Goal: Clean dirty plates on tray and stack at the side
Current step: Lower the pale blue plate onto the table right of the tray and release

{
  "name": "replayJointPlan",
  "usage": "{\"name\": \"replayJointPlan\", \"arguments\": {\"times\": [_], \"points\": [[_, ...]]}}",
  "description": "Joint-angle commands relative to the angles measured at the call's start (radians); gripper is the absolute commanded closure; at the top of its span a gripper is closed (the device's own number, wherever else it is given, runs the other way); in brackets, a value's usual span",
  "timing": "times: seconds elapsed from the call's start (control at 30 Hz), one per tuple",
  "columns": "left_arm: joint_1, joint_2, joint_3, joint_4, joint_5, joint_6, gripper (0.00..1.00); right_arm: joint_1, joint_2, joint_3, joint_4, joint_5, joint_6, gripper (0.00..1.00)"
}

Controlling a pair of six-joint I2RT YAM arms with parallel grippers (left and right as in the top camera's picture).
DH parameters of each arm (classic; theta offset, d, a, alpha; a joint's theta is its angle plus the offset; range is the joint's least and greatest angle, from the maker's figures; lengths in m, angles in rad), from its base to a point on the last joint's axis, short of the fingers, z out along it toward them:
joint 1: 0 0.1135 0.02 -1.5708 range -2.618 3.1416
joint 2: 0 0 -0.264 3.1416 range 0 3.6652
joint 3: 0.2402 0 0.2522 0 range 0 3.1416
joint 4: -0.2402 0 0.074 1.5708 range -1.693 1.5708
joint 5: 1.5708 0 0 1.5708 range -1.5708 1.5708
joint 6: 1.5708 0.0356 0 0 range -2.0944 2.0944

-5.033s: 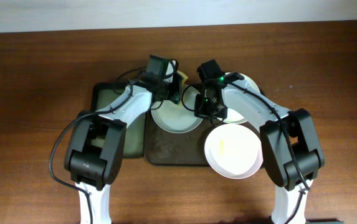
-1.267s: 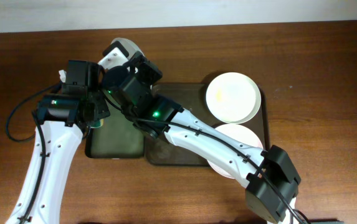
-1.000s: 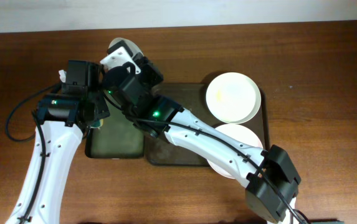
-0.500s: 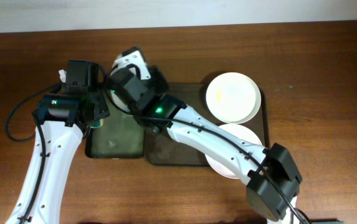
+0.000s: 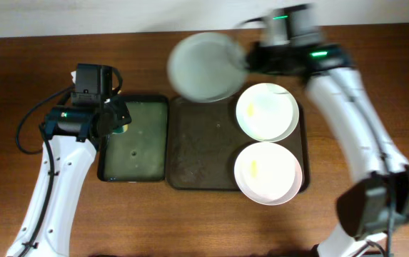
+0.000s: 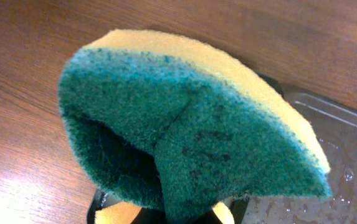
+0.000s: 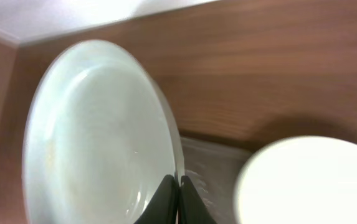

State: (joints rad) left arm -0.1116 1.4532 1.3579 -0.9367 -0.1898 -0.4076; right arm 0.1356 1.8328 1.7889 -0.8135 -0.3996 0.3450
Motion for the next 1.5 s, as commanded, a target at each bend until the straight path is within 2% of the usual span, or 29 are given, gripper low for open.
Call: {"name": "replayJointPlan", "arguments": {"times": [0.0, 0.1, 0.3, 0.4, 0.43, 0.47, 0.53, 0.63, 0.7, 0.77, 0.83, 0.87, 1.07, 1.3, 1.47], "points": [[0.003, 0.005, -0.001, 0.005, 0.014, 0.02, 1.0, -0.278, -0.028, 0.01, -0.14, -0.074, 0.011, 0.96], [0.003, 0.005, -0.001, 0.005, 0.014, 0.02, 1.0, -0.495, -0.003, 0.008, -0.246, -0.006, 0.011, 0.96], [0.003, 0.005, -0.001, 0.005, 0.014, 0.02, 1.0, -0.758, 0.045, -0.061, -0.282, 0.138, 0.007, 0.96], [0.003, 0.005, -0.001, 0.005, 0.014, 0.02, 1.0, -0.785, 0.056, -0.087, -0.274, 0.141, -0.061, 0.93], [0.003, 0.005, -0.001, 0.005, 0.014, 0.02, 1.0, -0.785, 0.06, -0.091, -0.275, 0.148, -0.097, 0.84], [0.003, 0.005, -0.001, 0.005, 0.014, 0.02, 1.0, -0.778, 0.066, -0.092, -0.277, 0.147, -0.142, 0.8], [0.003, 0.005, -0.001, 0.004, 0.014, 0.02, 1.0, -0.762, 0.072, -0.092, -0.288, 0.138, -0.166, 0.73], [0.003, 0.005, -0.001, 0.002, 0.014, 0.02, 1.0, -0.695, 0.079, -0.097, -0.291, 0.051, -0.294, 0.61], [0.003, 0.005, -0.001, 0.003, 0.014, 0.02, 1.0, -0.633, 0.084, -0.097, -0.29, 0.049, -0.316, 0.59], [0.003, 0.005, -0.001, 0.002, 0.014, 0.02, 1.0, -0.571, 0.095, -0.097, -0.291, 0.057, -0.315, 0.62], [0.003, 0.005, -0.001, 0.0, 0.014, 0.02, 1.0, -0.507, 0.109, -0.097, -0.299, 0.103, -0.294, 0.92], [0.003, 0.005, -0.001, 0.0, 0.014, 0.02, 1.0, -0.479, 0.118, -0.097, -0.304, 0.131, -0.27, 0.96], [0.003, 0.005, -0.001, -0.003, 0.014, 0.02, 1.0, -0.358, 0.167, -0.112, -0.316, 0.214, -0.216, 0.96], [0.003, 0.005, -0.001, -0.007, 0.014, 0.02, 1.0, -0.332, 0.214, -0.254, -0.003, 0.098, -0.194, 0.96], [0.003, 0.005, -0.001, -0.014, 0.014, 0.02, 1.0, -0.332, 0.244, -0.259, 0.101, 0.097, -0.182, 0.96]]}}
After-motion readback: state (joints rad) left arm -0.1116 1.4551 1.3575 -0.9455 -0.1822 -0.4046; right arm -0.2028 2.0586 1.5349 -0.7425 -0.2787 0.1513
